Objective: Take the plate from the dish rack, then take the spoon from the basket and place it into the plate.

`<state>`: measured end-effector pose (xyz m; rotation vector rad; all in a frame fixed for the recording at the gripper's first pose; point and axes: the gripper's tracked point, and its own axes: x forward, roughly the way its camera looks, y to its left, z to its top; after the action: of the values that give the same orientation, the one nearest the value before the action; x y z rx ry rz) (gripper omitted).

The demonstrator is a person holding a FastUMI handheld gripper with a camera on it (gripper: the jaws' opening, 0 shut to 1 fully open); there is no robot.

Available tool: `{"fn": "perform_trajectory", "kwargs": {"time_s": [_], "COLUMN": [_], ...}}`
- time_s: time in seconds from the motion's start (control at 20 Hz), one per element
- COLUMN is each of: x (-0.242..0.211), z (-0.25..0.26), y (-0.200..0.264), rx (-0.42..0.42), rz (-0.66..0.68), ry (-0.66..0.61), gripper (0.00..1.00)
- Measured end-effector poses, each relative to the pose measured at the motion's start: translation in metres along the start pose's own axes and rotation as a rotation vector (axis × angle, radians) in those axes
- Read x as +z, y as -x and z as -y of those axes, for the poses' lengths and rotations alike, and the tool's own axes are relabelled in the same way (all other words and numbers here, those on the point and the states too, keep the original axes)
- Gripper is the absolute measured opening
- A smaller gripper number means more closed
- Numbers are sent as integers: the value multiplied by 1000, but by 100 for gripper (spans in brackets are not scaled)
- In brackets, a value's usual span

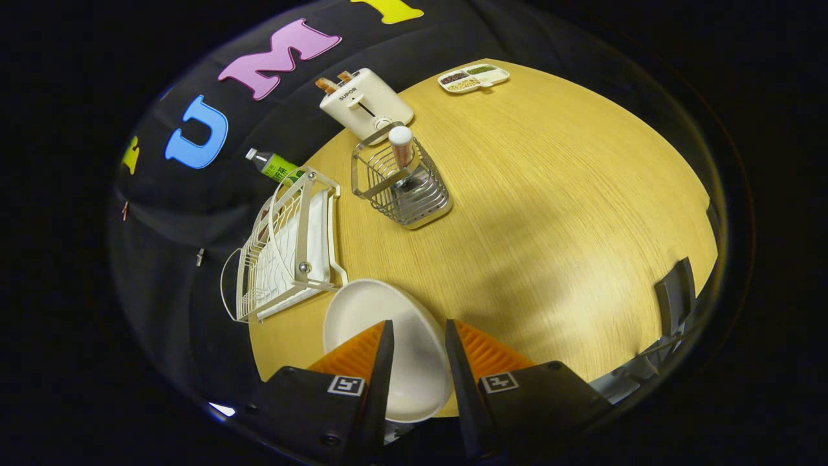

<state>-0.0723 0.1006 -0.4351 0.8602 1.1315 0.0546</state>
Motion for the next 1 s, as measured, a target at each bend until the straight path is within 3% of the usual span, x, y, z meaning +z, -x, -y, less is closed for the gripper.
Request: {"fn": "perform_trajectory", "kwargs": {"time_s": [0.1,0.25,0.45,0.7,1.0], "x": [7,13,15,24,75], "z": [8,17,17,4,-41], "y": [2,5,14,28,71], "rx": [-34,-77,-92,-84,-17], "rz": [33,53,73,104,250], "ry": [21,88,162,214,296], "gripper": [56,83,95,98,98]}}
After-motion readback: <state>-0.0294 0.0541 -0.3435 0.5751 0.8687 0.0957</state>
